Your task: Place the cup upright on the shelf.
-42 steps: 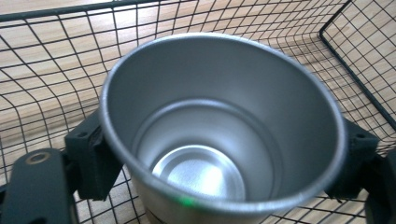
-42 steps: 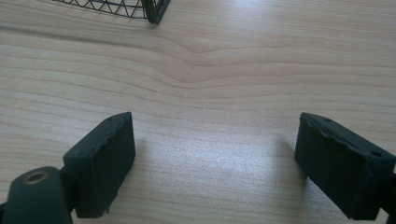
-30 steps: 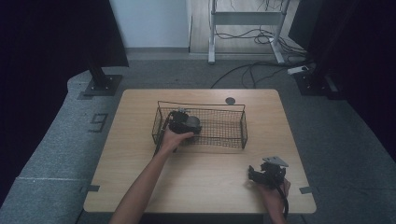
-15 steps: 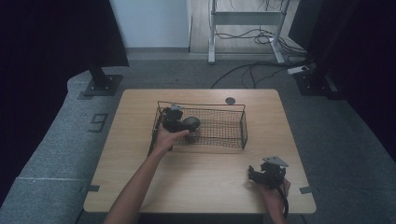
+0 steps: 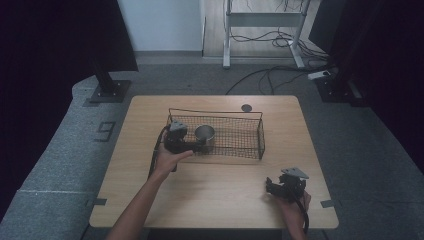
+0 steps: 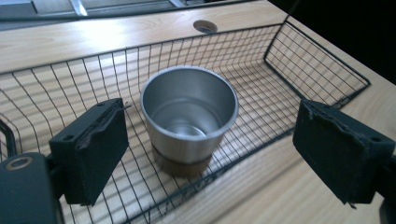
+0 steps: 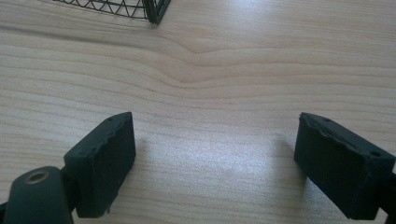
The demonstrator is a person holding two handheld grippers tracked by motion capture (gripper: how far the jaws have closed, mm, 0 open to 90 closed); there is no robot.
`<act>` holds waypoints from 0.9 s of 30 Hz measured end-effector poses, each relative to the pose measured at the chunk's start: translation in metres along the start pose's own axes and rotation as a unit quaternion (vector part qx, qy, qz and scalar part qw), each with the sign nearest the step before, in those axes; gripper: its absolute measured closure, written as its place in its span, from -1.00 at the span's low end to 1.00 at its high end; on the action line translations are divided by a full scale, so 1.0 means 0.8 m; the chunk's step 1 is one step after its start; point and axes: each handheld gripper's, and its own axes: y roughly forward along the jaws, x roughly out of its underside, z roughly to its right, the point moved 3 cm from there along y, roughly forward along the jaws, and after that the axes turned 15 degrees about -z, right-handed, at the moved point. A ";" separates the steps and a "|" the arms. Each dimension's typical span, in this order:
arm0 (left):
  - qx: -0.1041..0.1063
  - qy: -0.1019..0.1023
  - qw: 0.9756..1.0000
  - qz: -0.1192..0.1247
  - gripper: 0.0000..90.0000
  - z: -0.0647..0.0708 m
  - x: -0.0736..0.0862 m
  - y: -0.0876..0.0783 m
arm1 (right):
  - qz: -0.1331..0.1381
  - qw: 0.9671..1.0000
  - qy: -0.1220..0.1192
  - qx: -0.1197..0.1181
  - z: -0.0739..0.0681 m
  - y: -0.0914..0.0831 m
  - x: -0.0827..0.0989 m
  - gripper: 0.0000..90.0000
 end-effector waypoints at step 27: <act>0.024 -0.016 1.000 -0.010 -0.67 0.001 0.128 -0.024 | 0.000 1.000 0.000 -0.001 0.000 0.000 0.000 -0.72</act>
